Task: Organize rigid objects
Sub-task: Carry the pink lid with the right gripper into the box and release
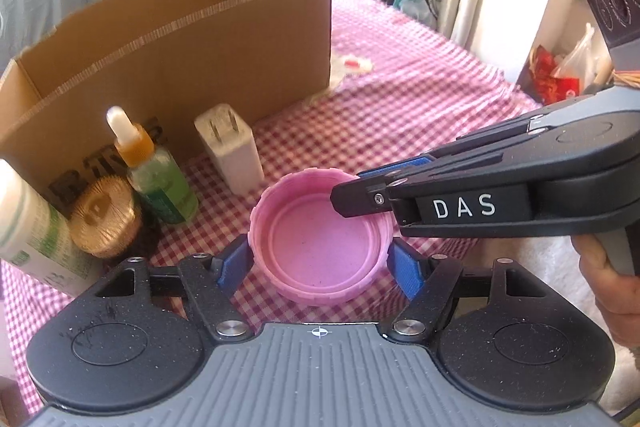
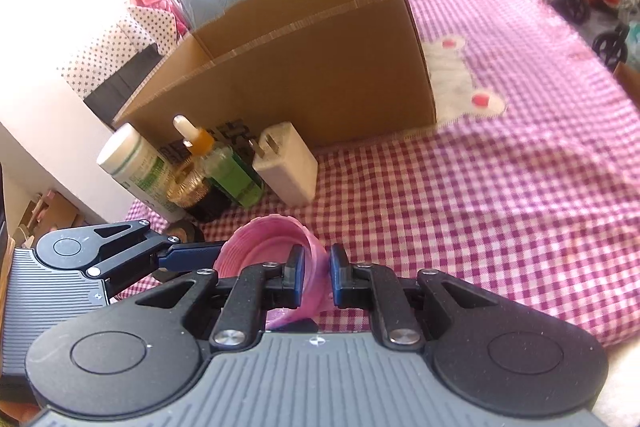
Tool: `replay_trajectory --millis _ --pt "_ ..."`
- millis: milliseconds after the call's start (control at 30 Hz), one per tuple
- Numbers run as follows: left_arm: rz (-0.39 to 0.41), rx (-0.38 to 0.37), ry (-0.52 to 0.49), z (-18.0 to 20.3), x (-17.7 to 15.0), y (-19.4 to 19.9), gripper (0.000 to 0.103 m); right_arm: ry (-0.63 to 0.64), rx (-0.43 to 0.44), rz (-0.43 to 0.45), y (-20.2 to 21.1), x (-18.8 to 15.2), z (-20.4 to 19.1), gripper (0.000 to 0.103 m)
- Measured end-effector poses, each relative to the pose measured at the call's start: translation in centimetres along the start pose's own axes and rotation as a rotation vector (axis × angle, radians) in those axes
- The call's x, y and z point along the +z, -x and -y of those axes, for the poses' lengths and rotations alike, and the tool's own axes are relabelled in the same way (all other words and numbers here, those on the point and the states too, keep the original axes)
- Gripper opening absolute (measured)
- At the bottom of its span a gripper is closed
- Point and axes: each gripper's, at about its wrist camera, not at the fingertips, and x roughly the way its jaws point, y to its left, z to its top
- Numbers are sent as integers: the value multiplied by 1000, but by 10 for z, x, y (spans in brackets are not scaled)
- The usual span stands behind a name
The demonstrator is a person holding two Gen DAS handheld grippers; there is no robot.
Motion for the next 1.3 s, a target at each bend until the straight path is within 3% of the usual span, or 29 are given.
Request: replay_trajectory --millis 167,333,533,667,867,1033,1300 --pt "111 34 -7 -1 17 41 73 88 -27 118 35 14 -28 15" --pt "207 116 -4 -19 49 84 73 213 11 248 63 52 -60 15" --pt "211 178 43 -70 93 107 73 322 86 280 51 117 -90 15" --pt "131 181 104 -109 120 91 73 325 141 188 14 165 -100 15" --pt "-38 130 215 -162 134 42 73 233 197 -66 -75 214 -95 15" --pt "-152 123 203 -180 132 9 73 128 248 -247 -136 231 -75 15" --pt "-234 148 153 -190 130 -6 74 57 288 -397 -186 228 -64 14"
